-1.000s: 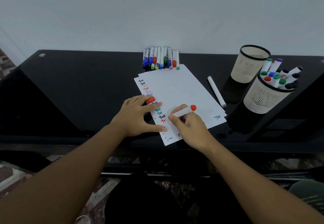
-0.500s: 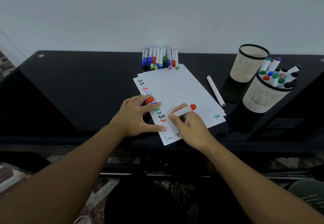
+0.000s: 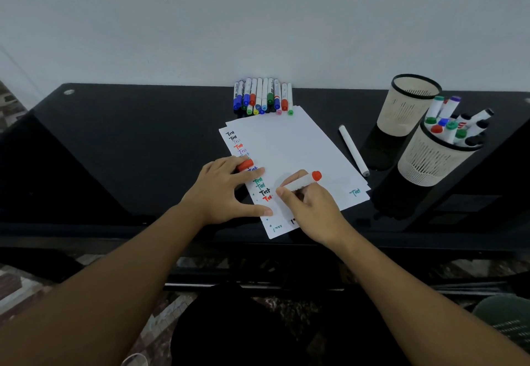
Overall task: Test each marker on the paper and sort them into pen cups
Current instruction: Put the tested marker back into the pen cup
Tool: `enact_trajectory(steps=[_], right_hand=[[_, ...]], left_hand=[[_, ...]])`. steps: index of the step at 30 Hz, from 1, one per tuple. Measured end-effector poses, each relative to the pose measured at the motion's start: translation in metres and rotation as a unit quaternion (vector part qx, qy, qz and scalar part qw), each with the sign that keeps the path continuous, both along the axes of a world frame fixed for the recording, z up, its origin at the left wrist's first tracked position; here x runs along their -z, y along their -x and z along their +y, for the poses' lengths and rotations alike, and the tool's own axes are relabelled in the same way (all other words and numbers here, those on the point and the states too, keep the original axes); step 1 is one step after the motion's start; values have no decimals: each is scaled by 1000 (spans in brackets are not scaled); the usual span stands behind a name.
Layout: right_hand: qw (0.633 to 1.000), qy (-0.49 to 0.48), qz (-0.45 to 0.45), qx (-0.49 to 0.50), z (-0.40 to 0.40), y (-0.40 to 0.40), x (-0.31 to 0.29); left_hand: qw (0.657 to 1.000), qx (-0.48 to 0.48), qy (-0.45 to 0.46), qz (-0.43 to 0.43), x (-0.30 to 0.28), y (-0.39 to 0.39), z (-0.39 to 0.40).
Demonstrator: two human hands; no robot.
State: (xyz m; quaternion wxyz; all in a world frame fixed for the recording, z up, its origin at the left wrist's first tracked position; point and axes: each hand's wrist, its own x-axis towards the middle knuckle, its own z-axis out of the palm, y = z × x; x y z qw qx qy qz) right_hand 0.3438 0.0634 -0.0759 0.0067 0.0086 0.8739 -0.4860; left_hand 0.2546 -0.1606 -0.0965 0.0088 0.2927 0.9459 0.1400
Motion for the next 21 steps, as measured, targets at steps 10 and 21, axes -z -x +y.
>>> enact_trajectory(steps=[10,21], right_hand=[[1000,-24,13,-1,0,-1,1],[999,5,32,15,0,0,4]], left_hand=[[1000,1,9,1,0,0,-1],[1000,2,-28,1,0,-3,-2]])
